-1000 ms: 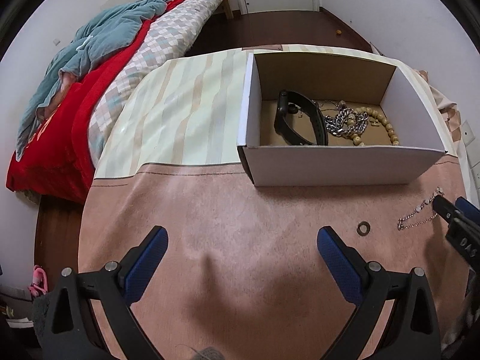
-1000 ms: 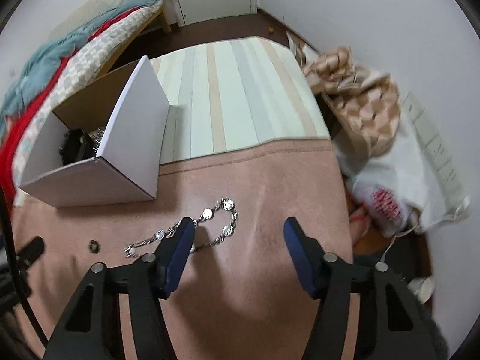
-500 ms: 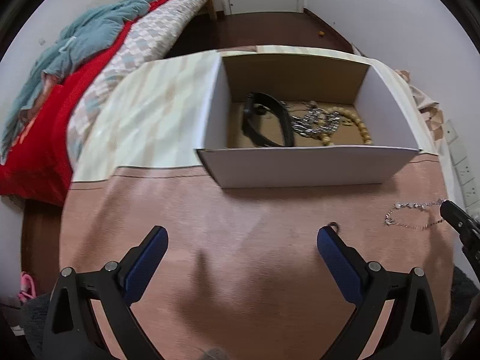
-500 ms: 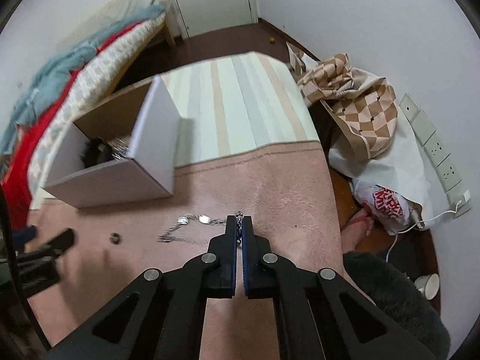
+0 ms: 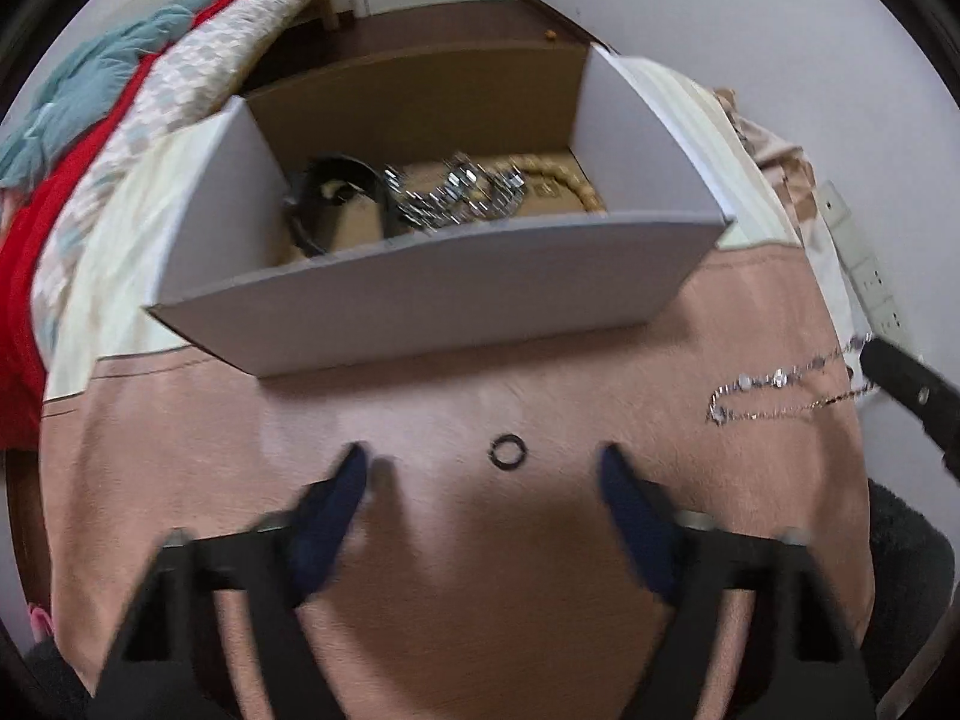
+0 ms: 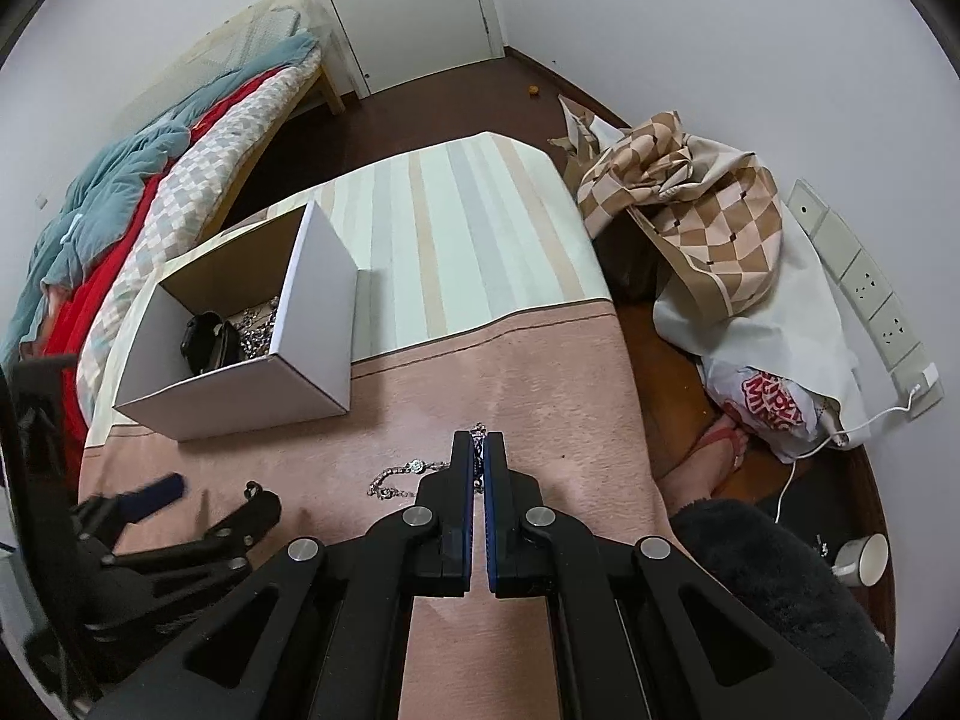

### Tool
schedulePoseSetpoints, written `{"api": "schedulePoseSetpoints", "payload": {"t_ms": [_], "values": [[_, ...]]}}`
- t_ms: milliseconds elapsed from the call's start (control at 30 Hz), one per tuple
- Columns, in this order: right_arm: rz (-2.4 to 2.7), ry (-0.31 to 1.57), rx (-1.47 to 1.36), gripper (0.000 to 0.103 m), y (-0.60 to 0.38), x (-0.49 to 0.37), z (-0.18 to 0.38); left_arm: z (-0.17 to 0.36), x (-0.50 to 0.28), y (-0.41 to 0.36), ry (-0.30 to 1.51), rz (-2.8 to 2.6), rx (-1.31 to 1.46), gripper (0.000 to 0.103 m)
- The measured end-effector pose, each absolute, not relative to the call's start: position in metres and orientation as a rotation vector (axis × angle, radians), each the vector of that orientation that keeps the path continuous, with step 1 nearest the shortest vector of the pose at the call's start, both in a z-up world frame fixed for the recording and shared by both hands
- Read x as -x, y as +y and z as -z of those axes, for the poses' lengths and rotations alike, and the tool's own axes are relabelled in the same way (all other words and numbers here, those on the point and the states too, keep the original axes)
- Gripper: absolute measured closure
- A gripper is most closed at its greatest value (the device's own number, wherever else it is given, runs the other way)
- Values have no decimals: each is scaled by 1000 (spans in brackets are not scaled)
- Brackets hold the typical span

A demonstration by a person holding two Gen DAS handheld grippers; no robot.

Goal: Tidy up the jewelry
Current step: 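Grasp the small black ring with the left tool while the right tool holds the chain, then carry the ring and chain over the box and lower them in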

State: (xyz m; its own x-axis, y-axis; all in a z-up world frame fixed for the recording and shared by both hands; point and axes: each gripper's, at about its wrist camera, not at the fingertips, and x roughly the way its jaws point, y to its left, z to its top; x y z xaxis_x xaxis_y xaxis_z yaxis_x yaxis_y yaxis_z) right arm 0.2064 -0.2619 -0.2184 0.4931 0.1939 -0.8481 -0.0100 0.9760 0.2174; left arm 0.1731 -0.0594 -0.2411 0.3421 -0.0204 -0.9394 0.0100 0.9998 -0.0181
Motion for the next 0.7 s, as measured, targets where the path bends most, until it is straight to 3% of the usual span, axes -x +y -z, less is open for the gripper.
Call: {"api": "schedulePoseSetpoints", "payload": {"t_ms": [67,133,167,500,700], "values": [[-122,1049,-195,100,-262,-207,218,240,-172,-62,1205,24,-15,66],[-121,1049,-199,100,-263,-207,218,239,-173,-65,1202,39,-17,90],[-121,1049,-201,100,-263,-207,218,239,-174,-65,1202,42,-17,93],[-150,1007,-220,100,-258,-204,194,218,-169,-58,1158,58,-3,93],[-228,950,-228,100,-250,-205,151,160,-171,-38,1084,98,34,93]]}}
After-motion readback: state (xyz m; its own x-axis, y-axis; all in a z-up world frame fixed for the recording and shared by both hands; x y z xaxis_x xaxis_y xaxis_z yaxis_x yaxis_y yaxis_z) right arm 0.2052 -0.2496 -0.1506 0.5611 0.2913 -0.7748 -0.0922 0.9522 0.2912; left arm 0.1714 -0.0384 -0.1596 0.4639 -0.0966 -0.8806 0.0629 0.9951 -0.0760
